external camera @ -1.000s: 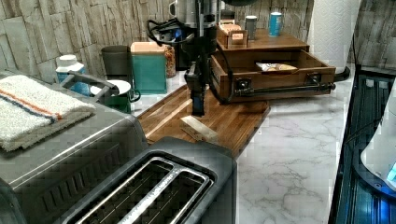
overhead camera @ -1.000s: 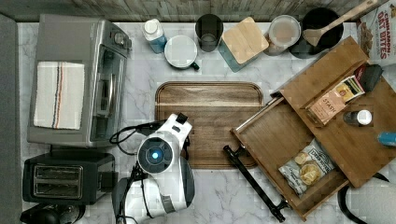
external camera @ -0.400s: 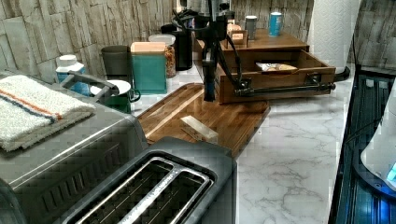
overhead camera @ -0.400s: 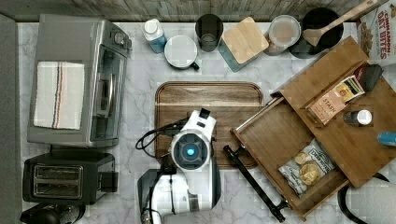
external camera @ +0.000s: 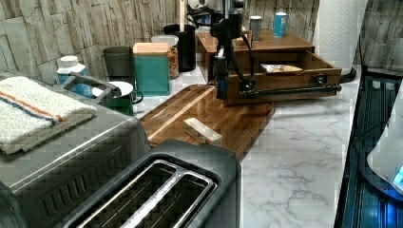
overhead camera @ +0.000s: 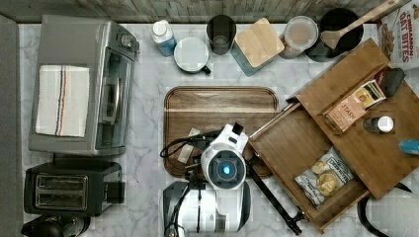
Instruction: Close the drawer.
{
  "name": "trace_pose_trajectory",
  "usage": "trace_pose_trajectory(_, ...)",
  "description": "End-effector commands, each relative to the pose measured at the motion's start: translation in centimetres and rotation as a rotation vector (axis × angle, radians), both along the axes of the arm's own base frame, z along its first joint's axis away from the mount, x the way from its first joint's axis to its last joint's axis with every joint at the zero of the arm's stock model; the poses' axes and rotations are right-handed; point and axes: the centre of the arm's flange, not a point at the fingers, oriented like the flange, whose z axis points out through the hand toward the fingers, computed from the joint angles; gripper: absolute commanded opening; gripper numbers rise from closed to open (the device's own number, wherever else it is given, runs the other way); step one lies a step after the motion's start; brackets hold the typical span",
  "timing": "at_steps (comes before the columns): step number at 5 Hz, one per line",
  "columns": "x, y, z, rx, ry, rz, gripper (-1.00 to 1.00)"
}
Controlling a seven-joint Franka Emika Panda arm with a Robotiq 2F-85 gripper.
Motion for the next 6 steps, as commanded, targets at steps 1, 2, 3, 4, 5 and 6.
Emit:
trace_pose_trajectory(1,-8.5,-3.3,-5.0,0.010,0.021,0.247,-1.00)
trace_pose_trajectory(2,-9.8,-6.5,-7.2,-0.004,0.045,0.319,-1.00)
trace_pose_trajectory(3,-10.4,-8.6,-6.3,-0.045,0.083,0.344,-1.00)
trace_pose_trajectory(4,-10.2,-9.8,-4.6,-0.082,0.174,0.362,-1.00)
trace_pose_trajectory(5,-9.9,-11.0,-4.6,-0.071,0.244,0.354,-1.00)
trace_pose_trajectory(6,-10.7,-11.9,-5.5,-0.090,0.220,0.357,-1.00)
